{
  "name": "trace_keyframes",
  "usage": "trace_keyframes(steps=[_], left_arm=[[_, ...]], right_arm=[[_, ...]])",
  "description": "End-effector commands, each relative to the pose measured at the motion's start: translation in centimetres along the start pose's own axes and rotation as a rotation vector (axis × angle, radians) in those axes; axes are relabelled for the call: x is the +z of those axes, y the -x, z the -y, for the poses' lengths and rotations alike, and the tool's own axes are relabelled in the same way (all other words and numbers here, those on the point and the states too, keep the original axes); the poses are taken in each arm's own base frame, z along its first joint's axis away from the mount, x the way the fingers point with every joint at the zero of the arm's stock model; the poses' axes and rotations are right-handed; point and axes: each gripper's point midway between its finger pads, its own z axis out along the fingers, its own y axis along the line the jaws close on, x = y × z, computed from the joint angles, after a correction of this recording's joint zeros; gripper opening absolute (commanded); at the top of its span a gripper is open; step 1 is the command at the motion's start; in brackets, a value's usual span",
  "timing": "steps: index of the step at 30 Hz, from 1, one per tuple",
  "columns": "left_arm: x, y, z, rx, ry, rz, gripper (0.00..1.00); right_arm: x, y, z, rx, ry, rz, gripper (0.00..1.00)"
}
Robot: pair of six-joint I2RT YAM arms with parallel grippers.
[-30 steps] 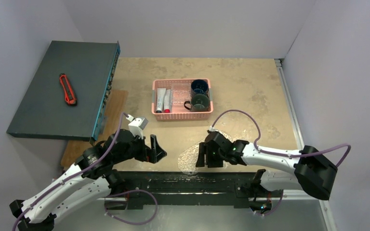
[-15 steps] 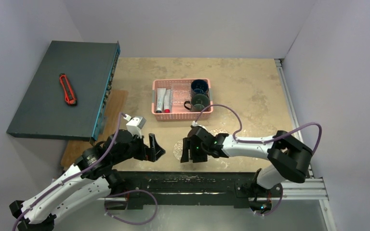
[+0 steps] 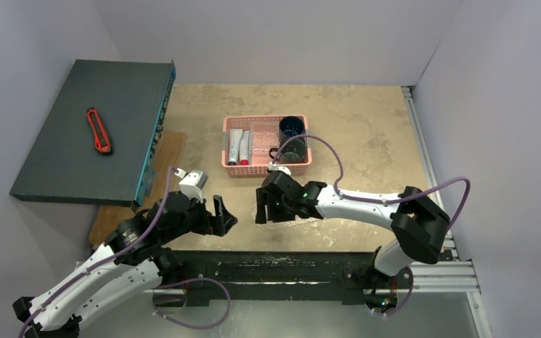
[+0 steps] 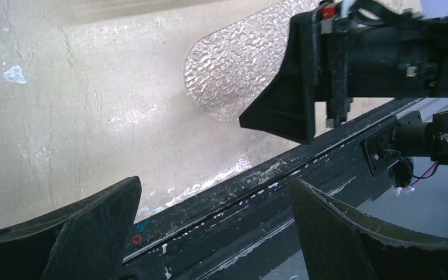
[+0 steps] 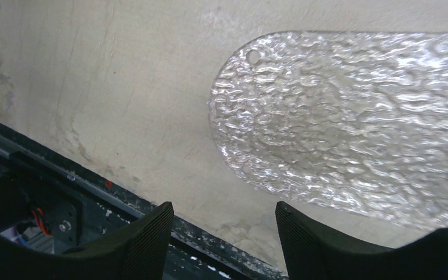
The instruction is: Prepare toiletry sets of a toothbrush and toothpaste on the tray
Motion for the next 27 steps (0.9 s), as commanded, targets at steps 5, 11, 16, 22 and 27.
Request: trace_keyframes(steps=[5, 11, 16, 22, 27], left_arm=[[-0.3, 1.3, 0.3, 0.011, 0.002, 0.048, 1.00], [-0.1, 1.4, 0.3, 0.014, 0.003, 0.047, 1.00], [0.0, 1.3, 0.4, 0.012, -0.001, 0.042, 1.00], [0.3, 1.1, 0.3, 0.012, 0.004, 0.033, 1.00], [0.6, 1.0, 0.4, 0.014, 0.000, 0.029, 1.00]], right_arm=[[-4.2, 4.6, 3.0, -0.105, -0.222, 0.173, 0.67], [-4.9, 7.3, 5.9, -0.156, -0.333, 0.237, 0.67], [-4.2, 9.7, 7.3, -0.171, -0.363, 0.277, 0.67], [-2.7, 12.1, 9.1, -0.143, -0.363, 0.307, 0.67], [-1.3, 13.6, 9.6, -0.144, -0.390, 0.317, 0.67]])
